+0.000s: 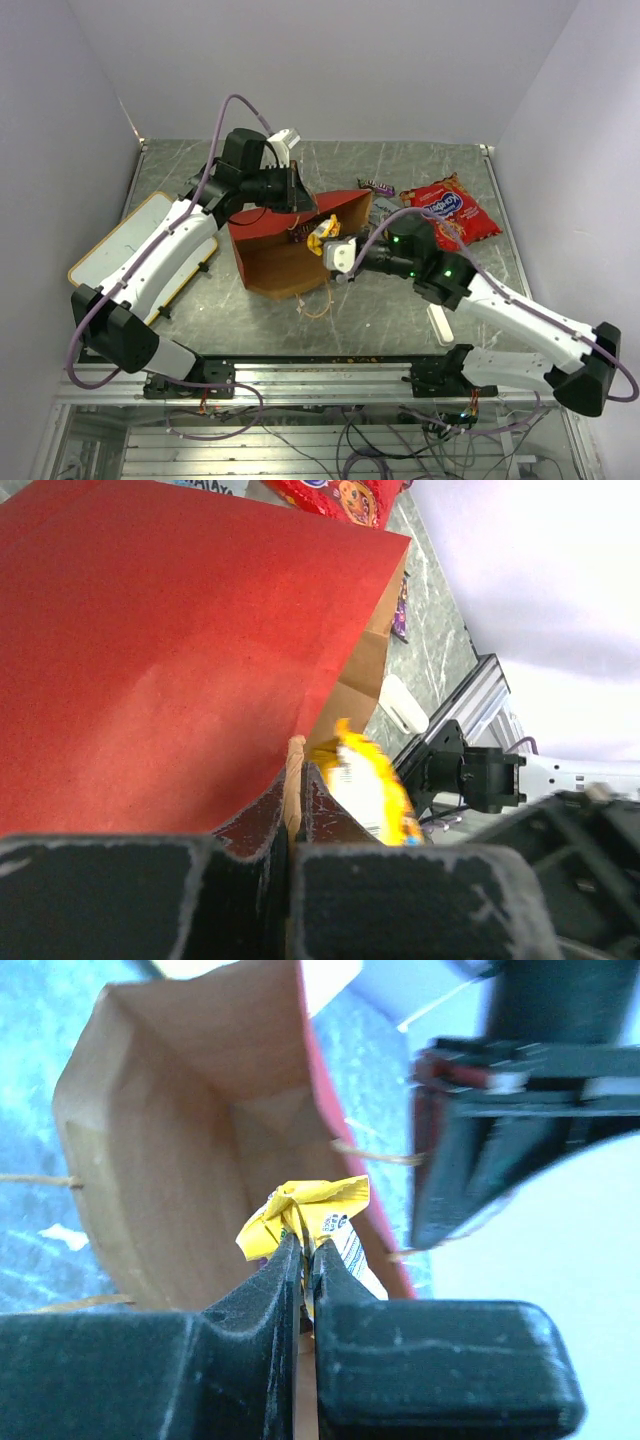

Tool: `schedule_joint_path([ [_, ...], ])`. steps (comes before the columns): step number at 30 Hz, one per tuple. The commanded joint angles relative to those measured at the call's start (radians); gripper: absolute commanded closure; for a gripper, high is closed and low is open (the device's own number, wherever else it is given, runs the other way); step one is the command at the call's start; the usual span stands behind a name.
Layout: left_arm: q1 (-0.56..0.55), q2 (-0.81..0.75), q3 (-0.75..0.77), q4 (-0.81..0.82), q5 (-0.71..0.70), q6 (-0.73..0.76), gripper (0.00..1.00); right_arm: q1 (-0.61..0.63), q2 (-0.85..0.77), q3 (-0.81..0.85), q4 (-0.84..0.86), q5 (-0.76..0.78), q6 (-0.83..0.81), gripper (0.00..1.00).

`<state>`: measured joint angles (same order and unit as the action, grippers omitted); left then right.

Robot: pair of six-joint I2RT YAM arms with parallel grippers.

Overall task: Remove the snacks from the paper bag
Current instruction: Take out the snack from the paper bag, then place the snack at the center of the board.

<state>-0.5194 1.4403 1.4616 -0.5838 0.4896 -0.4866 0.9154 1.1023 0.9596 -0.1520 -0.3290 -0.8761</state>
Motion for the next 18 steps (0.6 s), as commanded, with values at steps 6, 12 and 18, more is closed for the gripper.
schedule_joint_path([
  [6, 0.008, -0.019, -0.07, 0.103, -0.02, -0.053, 0.93, -0.003, -0.179, 0.166, -0.015, 0.162, 0.096, 1.0],
  [12, 0.009, -0.016, -0.025, 0.057, -0.035, -0.038, 0.93, -0.006, -0.202, 0.147, 0.175, 0.457, 0.088, 1.0],
  [18, 0.009, -0.048, -0.041, 0.082, -0.012, -0.053, 0.93, -0.033, -0.156, 0.082, 0.423, 0.849, 0.279, 1.0],
])
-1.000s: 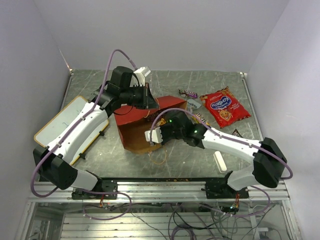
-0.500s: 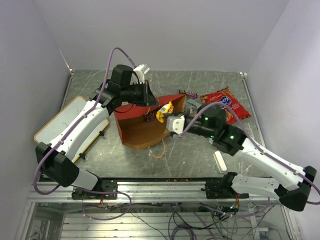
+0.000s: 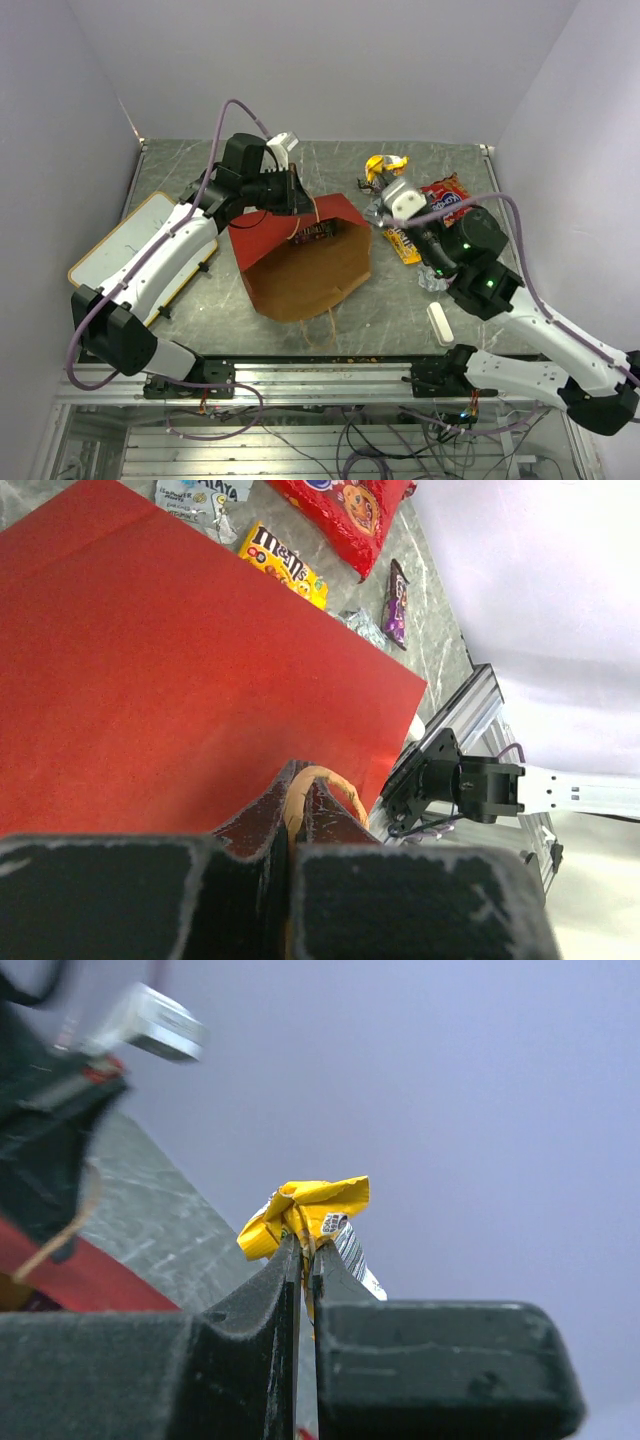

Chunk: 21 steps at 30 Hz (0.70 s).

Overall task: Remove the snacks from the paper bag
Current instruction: Place the snack at the center of the board.

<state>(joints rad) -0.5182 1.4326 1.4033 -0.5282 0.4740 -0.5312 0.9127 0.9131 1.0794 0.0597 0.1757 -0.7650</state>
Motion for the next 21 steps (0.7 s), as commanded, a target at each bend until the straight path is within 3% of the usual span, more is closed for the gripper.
schedule_joint_path([
  [1, 0.007, -0.042, 0.022, 0.021, 0.007, -0.009, 0.93, -0.055, 0.052, -0.03, 0.233, 0.411, 0.244, 1.0],
  [4, 0.008, -0.041, 0.04, 0.004, 0.015, 0.002, 0.93, -0.152, 0.184, 0.114, 0.05, 0.508, 0.456, 1.0],
  [9, 0.007, -0.061, 0.008, 0.027, 0.02, -0.011, 0.93, -0.313, 0.358, 0.259, -0.244, 0.502, 0.648, 1.0],
  [18, 0.008, -0.059, 0.036, -0.002, 0.016, 0.007, 0.93, -0.631, 0.398, 0.112, -0.493, 0.325, 1.144, 1.0],
  [21, 0.008, -0.057, 0.035, 0.002, 0.026, 0.001, 0.93, -0.748, 0.398, 0.05, -0.56, 0.289, 1.239, 1.0],
])
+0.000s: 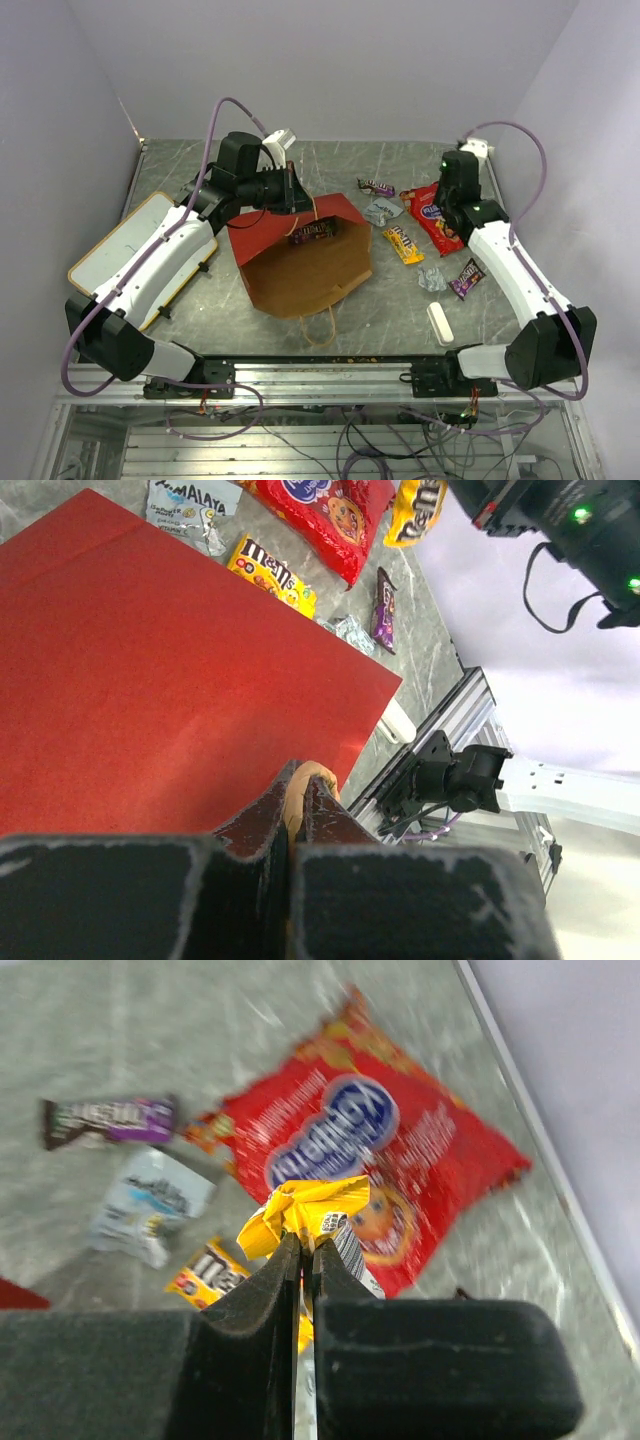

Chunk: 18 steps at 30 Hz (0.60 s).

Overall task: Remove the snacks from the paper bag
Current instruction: Place the snack at the center of the board.

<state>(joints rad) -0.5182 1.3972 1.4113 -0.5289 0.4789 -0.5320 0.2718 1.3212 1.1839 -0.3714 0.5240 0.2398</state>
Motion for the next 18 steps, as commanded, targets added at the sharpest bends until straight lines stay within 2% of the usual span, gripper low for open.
schedule_joint_path([
  [1, 0.008, -0.021, 0.029, 0.001, 0.022, 0.003, 0.93, -0.157, -0.008, -0.078, -0.146, -0.057, 0.248, 1.0],
  [7, 0.007, -0.016, 0.034, -0.002, 0.029, 0.003, 0.93, -0.375, -0.033, -0.217, -0.172, -0.016, 0.22, 1.0],
  [9, 0.007, -0.015, 0.034, 0.002, 0.034, 0.001, 0.93, -0.392, -0.031, -0.235, -0.199, 0.084, 0.232, 1.0],
  [13, 0.007, -0.011, 0.032, 0.002, 0.039, 0.006, 0.93, -0.426, -0.014, -0.288, -0.215, 0.177, 0.228, 1.0],
  [18, 0.007, -0.016, 0.019, 0.012, 0.048, -0.002, 0.93, -0.473, 0.035, -0.297, -0.206, 0.197, 0.193, 1.0],
])
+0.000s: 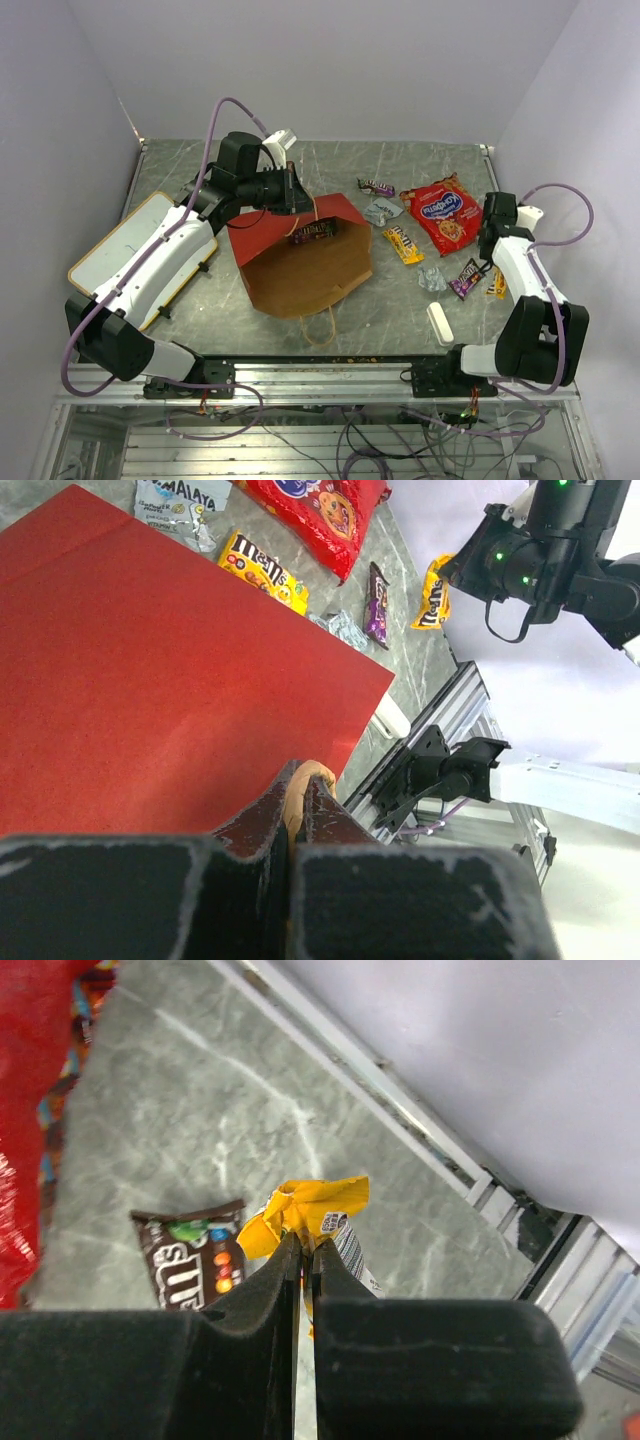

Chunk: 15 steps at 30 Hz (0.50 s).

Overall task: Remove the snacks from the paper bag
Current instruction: Place the snack at the center of the board.

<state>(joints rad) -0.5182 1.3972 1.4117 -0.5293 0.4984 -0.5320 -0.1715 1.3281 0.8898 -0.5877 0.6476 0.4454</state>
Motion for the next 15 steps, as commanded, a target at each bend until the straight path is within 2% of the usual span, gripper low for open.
schedule_joint_path([
  [1, 0.007, -0.019, 0.017, 0.012, 0.03, -0.003, 0.93, -0.031, 0.038, -0.001, 0.025, 0.068, -0.033, 1.0],
  [8, 0.007, -0.036, 0.016, -0.008, 0.022, 0.007, 0.93, -0.031, 0.142, 0.018, 0.084, 0.005, -0.11, 1.0],
  [15, 0.008, -0.036, 0.014, -0.009, 0.037, 0.004, 0.93, -0.031, 0.241, 0.057, 0.121, 0.024, -0.144, 1.0],
])
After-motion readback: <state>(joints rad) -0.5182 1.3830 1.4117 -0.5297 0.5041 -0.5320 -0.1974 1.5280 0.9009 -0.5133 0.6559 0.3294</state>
